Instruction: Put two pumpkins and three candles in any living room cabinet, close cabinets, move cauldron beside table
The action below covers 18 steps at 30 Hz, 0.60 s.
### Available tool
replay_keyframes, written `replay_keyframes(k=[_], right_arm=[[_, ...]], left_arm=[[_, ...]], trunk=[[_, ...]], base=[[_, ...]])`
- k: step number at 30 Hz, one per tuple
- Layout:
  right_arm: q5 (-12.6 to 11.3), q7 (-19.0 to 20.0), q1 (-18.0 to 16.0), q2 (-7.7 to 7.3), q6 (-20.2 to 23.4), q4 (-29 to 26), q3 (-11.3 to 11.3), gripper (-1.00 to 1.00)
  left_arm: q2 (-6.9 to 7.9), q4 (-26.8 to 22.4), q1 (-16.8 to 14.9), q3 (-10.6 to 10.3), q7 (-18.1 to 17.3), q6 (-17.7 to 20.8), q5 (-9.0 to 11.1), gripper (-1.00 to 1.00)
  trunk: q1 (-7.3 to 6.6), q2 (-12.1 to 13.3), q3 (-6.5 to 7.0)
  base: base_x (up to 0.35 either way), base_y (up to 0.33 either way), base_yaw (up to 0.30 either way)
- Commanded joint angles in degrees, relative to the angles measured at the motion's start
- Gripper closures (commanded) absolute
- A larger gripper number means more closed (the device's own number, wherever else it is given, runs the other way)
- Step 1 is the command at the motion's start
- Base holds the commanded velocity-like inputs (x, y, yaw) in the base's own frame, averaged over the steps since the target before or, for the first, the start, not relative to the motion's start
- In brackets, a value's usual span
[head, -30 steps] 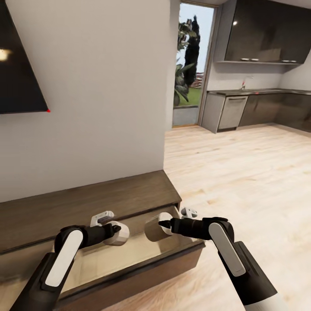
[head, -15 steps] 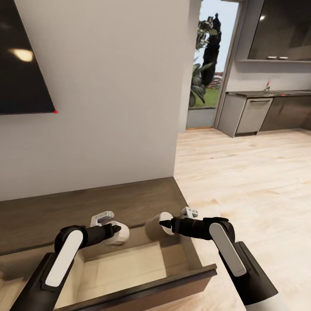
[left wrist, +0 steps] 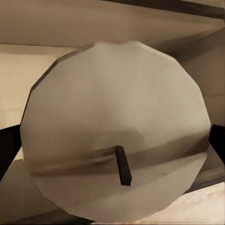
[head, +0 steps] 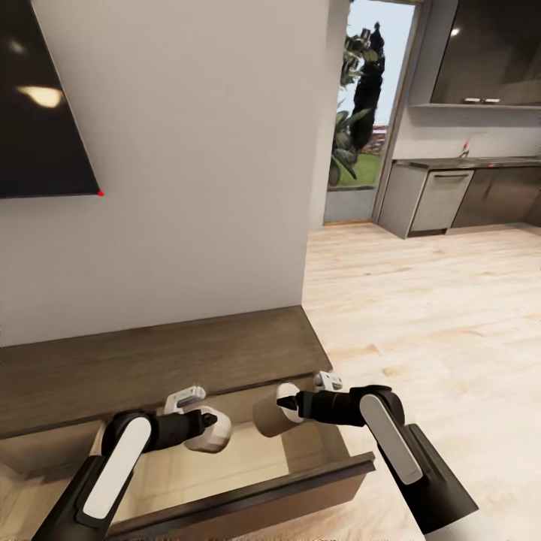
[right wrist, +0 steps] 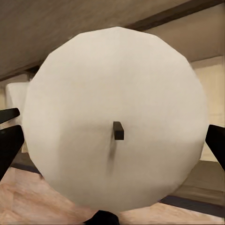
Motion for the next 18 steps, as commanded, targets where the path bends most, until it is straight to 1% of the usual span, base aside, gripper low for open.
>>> replay_keyframes(k=[1, 5, 9, 12, 18], right_arm=[[-0.8, -0.62, -0.05, -0.05, 0.07, 0.28, 0.1, 1.0], [-0.84, -0.6, -0.03, 0.0, 0.14, 1.11, 0.11, 1.0], [-0.79, -0.65, -0.02, 0.01, 0.18, 0.99, 0.14, 1.0], [-0.76, -0.81, -0.02, 0.02, 0.35, 0.93, 0.25, 1.0], [-0.75, -0.87, -0.02, 0.02, 0.41, 0.9, 0.43, 1.0]], left_arm=[[0.04, 0.28, -0.04, -0.1, 0.55, 0.02, 0.67, 1.0], [0.04, 1.46, -0.04, -0.05, 0.55, 0.02, 0.66, 1.0], [0.03, 1.47, -0.04, -0.08, 0.55, 0.02, 0.65, 1.0], [0.03, 1.47, -0.04, -0.1, 0.55, 0.02, 0.65, 1.0], [0.04, 1.45, -0.04, -0.1, 0.55, 0.02, 0.65, 1.0]], trunk=[[-0.02, -0.03, -0.05], [-0.02, -0.03, -0.05], [-0.02, -0.03, -0.04], [-0.02, -0.03, 0.03], [-0.02, -0.03, 0.26]], base=[[-0.055, 0.0, 0.0], [-0.113, 0.027, 0.0], [-0.045, 0.015, 0.023], [-0.007, 0.002, 0.189], [-0.001, 0.0, 0.255]])
